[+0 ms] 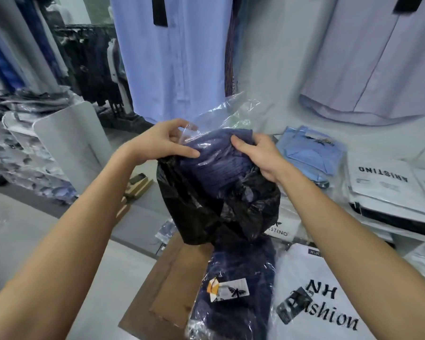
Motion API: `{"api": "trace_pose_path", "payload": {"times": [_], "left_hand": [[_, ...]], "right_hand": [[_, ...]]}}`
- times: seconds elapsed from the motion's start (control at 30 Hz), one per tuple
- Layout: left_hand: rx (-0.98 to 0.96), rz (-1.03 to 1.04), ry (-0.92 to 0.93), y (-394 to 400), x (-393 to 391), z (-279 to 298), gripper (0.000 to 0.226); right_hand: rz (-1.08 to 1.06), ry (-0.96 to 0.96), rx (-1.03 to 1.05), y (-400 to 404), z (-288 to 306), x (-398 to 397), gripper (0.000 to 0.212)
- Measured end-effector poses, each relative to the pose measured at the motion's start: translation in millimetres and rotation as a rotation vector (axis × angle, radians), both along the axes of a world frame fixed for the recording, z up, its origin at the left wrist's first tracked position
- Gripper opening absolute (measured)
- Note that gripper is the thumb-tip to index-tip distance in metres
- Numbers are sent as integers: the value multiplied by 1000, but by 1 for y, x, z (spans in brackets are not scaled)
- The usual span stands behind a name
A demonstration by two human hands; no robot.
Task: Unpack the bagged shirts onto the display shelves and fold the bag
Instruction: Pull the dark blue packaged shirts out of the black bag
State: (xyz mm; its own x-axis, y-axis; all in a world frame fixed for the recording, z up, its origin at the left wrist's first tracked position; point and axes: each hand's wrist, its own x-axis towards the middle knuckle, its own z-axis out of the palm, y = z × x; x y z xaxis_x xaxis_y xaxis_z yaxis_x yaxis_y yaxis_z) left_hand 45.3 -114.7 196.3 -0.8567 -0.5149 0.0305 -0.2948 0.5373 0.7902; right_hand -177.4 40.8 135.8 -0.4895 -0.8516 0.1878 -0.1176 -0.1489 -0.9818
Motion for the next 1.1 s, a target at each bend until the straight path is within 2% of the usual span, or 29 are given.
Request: {"api": "trace_pose_path", "payload": {"times": [0.27, 0.43, 0.5, 0.57, 0.63, 0.67, 0.73, 0.8, 0.97, 1.03, 1.1], "left_hand": [[-38, -66, -31, 20, 0, -13, 73], [-53, -109, -87, 22, 4, -28, 67], [-45, -94, -42, 22, 3, -39, 54], [48, -18, 60, 25, 5, -45, 27], [110, -30, 108, 28, 7, -48, 14], [163, -64, 109, 32, 6, -47, 15], [219, -70, 117, 38, 0, -48, 36], [167, 47, 211, 38, -9, -50, 39], [86, 199, 309, 19, -10, -62, 46], [73, 213, 315, 13, -5, -70, 50], [65, 234, 323, 9, -2, -76, 49]], "right_hand": [[-18, -93, -28, 30, 2, 4, 10], [-78, -186, -22, 43, -8, -1, 5], [-128, -228, -36, 46, -10, -5, 6], [-153, -248, -39, 49, -11, -8, 6], [-154, -280, -64, 51, -11, -8, 6], [-150, -303, -80, 50, -10, -7, 6], [-151, -336, -101, 45, -7, -1, 12], [-187, -275, -85, 36, -3, 3, 17], [-231, -21, 2, 22, 11, 1, 6], [-251, 150, 67, 17, 14, -4, 12], [-295, 437, 198, 11, 14, -12, 27]]}}
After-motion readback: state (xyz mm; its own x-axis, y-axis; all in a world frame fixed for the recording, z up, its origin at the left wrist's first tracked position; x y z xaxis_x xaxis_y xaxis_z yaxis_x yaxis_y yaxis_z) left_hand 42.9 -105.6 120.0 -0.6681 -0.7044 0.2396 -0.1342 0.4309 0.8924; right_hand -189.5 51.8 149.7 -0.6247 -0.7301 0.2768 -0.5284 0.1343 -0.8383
